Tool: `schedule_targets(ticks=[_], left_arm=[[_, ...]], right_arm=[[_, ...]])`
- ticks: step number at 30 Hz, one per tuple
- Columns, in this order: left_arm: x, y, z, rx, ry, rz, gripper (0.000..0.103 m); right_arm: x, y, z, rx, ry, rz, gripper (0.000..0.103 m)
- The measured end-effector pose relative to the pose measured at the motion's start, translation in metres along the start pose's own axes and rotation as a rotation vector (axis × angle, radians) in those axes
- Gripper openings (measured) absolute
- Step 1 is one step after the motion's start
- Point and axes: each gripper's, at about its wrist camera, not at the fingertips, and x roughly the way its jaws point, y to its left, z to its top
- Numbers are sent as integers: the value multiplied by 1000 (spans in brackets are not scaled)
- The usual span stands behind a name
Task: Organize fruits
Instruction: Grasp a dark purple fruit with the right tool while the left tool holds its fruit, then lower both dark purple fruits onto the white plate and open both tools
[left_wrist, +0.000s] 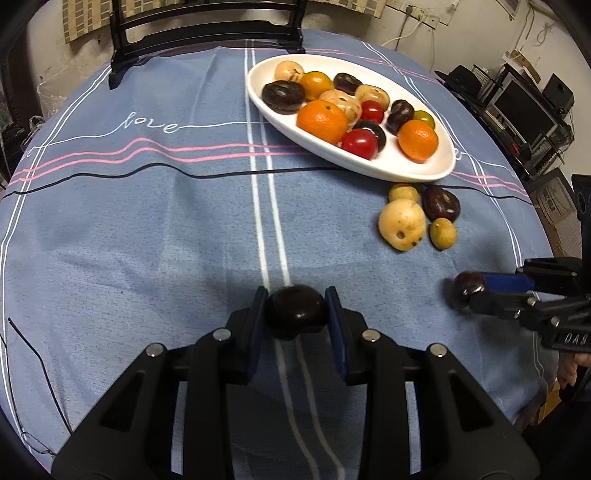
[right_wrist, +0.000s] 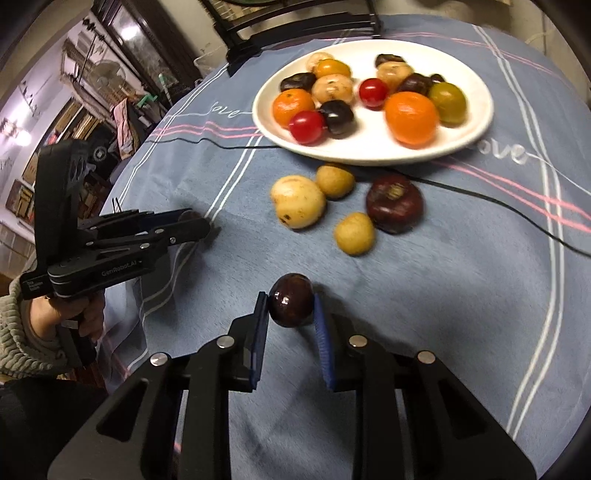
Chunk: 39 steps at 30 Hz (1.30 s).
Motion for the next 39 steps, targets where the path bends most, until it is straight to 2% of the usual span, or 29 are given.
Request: schedule_targets(ticks=[7, 9, 12, 15, 19, 26, 30, 35, 39], left_arm=[[-1, -8, -6, 12, 38, -28, 32], [-3, -9, 1, 8, 34, -36, 32], [-9, -14, 31, 26, -5, -37, 32], [-11, -20, 65, 52, -52, -34, 32], [-1, -34, 124, 91, -108, -26, 32], [47, -50, 206, 121, -113, -16, 32], [72, -48, 231, 109, -100, -12, 32], [101, -41, 246, 92, -71, 2, 33], [110, -40, 247, 74, -75, 6, 46]], right_arm=[[-25, -37, -15, 128, -50, -17, 25], [-33, -47, -15, 158, -74, -21, 25], [-48, -63, -6, 191, -119, -24, 25], [-56, -74, 18, 187, -159, -22, 25], [-57, -82, 66, 141, -217, -16, 25], [-29, -100, 153, 72, -251, -33, 25], [-6, -116, 189, 72, -251, -33, 25], [19, -128, 206, 76, -227, -38, 26], [27, -133, 208, 94, -204, -52, 27]])
